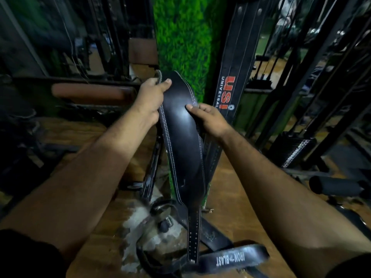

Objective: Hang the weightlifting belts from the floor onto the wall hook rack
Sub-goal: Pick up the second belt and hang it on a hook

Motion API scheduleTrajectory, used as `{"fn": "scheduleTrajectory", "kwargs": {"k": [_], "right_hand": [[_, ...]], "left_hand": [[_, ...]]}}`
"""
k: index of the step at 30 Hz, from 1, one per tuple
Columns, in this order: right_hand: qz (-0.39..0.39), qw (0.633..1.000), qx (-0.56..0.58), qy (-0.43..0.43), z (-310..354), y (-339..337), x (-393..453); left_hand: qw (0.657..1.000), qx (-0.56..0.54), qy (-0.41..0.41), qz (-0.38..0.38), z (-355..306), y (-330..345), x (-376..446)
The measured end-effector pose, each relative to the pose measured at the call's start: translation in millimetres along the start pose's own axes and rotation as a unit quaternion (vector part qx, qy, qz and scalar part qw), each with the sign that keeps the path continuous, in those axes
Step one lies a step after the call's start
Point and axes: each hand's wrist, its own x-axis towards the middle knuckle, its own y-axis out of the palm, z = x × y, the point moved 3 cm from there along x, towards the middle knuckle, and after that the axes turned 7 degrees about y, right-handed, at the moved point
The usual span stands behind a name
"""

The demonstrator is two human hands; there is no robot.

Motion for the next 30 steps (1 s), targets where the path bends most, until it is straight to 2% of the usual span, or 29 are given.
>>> {"fn": "scheduleTrajectory", "kwargs": {"k": [5, 7, 10, 12, 14, 16, 19, 22, 26, 30], "right_hand": [[-0.059, 0.997, 0.030, -0.042, 58.0, 4.3, 13.6], [-0.073, 0.997, 0.024, -0.008, 75.0, 0.7, 22.3], [-0.065, 0.995, 0.075, 0.027, 85.3, -3.2, 25.5], [-0.074, 0.995, 0.062, -0.006, 89.0, -7.5, 24.5], [-0.043, 0.998, 0.033, -0.035, 87.9, -9.5, 23.7], [-0.010, 0.998, -0.008, -0.055, 86.1, -6.7, 18.0], [0.016, 0.996, -0.065, -0.057, 82.3, -5.0, 13.1], [0.019, 0.997, -0.070, -0.033, 72.0, -9.0, 12.5], [-0.037, 0.999, 0.018, -0.019, 82.8, -18.9, 11.4], [-0.091, 0.988, 0.063, -0.112, 118.7, -25.7, 15.0]], "left_hand": [[0.991, 0.054, 0.079, 0.098, -0.5, 20.3, -17.1], [0.980, 0.078, 0.088, 0.160, 9.2, 19.7, -27.5], [0.960, 0.134, 0.076, 0.236, 14.9, 12.1, -25.0], [0.963, 0.156, 0.040, 0.217, 5.9, 8.4, -15.2], [0.977, 0.071, -0.058, 0.190, -6.2, 11.0, -0.5], [0.977, -0.019, -0.106, 0.182, -21.8, 19.7, 18.4], [0.990, -0.041, -0.071, 0.115, -45.5, 36.6, 42.1], [0.997, 0.032, 0.014, 0.072, -58.5, 47.6, 51.3], [0.984, 0.105, 0.070, 0.129, -50.7, 47.4, 40.4], [0.961, 0.166, 0.096, 0.199, -36.2, 49.0, 18.7]]}}
